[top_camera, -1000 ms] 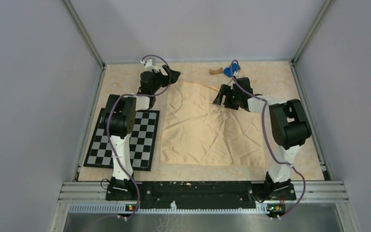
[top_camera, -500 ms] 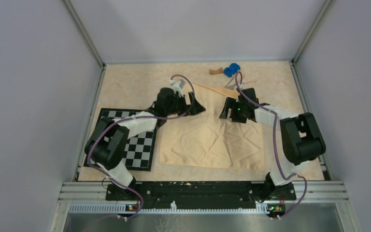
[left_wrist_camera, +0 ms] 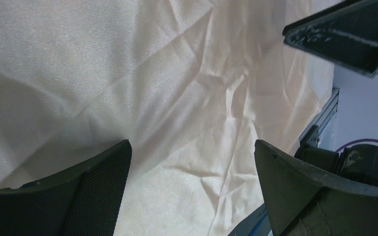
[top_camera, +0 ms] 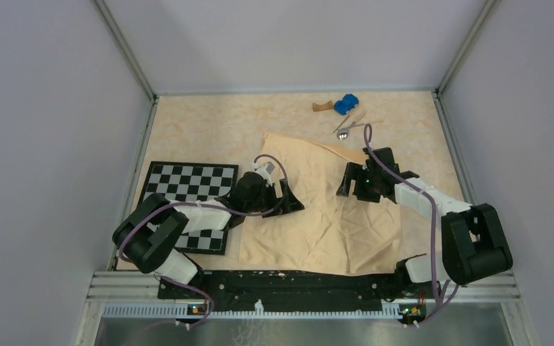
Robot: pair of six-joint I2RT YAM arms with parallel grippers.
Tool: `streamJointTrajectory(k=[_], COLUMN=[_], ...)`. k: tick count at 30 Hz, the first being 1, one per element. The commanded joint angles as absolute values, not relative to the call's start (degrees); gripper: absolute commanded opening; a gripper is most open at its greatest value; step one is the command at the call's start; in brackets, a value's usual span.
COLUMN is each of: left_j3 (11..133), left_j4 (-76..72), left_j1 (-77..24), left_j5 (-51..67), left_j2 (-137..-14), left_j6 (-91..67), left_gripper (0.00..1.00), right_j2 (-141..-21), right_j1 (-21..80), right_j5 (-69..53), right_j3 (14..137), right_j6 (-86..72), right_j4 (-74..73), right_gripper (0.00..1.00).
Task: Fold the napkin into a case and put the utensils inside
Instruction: Smooth out the napkin at the center of the board.
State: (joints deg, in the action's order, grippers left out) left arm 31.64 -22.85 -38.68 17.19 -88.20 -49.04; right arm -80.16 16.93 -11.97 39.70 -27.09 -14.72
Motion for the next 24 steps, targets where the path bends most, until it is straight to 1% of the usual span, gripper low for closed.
streamJointTrajectory(k=[1, 4, 5, 8, 10, 14, 19, 24], left_j3=[27.04, 28.77, 30.4, 35.15, 37.11, 39.62, 39.54, 40.33], left_j4=[-20.54, -18.12, -16.15, -12.14, -11.85, -12.19, -14.2, -11.96], left_j1=[-42.13, -43.09, -43.4, -44.37, -44.64, -44.98, -45.78, -45.89], left_j5=[14.44, 15.55, 16.01, 17.34, 18.48, 20.32, 21.65, 21.92], left_j2=[-82.81, -79.05, -78.52, -78.03, -78.64, -81.6, -84.18, -84.36], left_j6=[-51.53, -49.01, -47.53, -42.99, -41.83, -41.28, -42.34, -41.91], left_gripper=[0.99, 0.99, 0.99, 0.99, 0.99, 0.99, 0.99, 0.99], right_j2=[-73.88, -73.09, -72.97, -73.75, -75.8, -80.23, -84.35, -88.29], right_j1=[14.55, 8.92, 5.55, -2.26, -5.53, -8.13, -12.66, -15.09], right_j5=[-7.15, -4.64, -4.43, -8.48, -12.6, -16.2, -20.83, -23.04], right_j3=[43.06, 44.89, 45.13, 45.07, 45.94, 47.58, 47.29, 49.11], right_j6=[-26.81, -27.53, -27.63, -27.91, -27.97, -28.49, -29.15, -28.49], right_j4=[-20.32, -22.44, -22.45, -18.68, -16.4, -13.04, -7.77, -5.26], right_gripper=[0.78, 0.79, 0.79, 0.79, 0.79, 0.78, 0.77, 0.71])
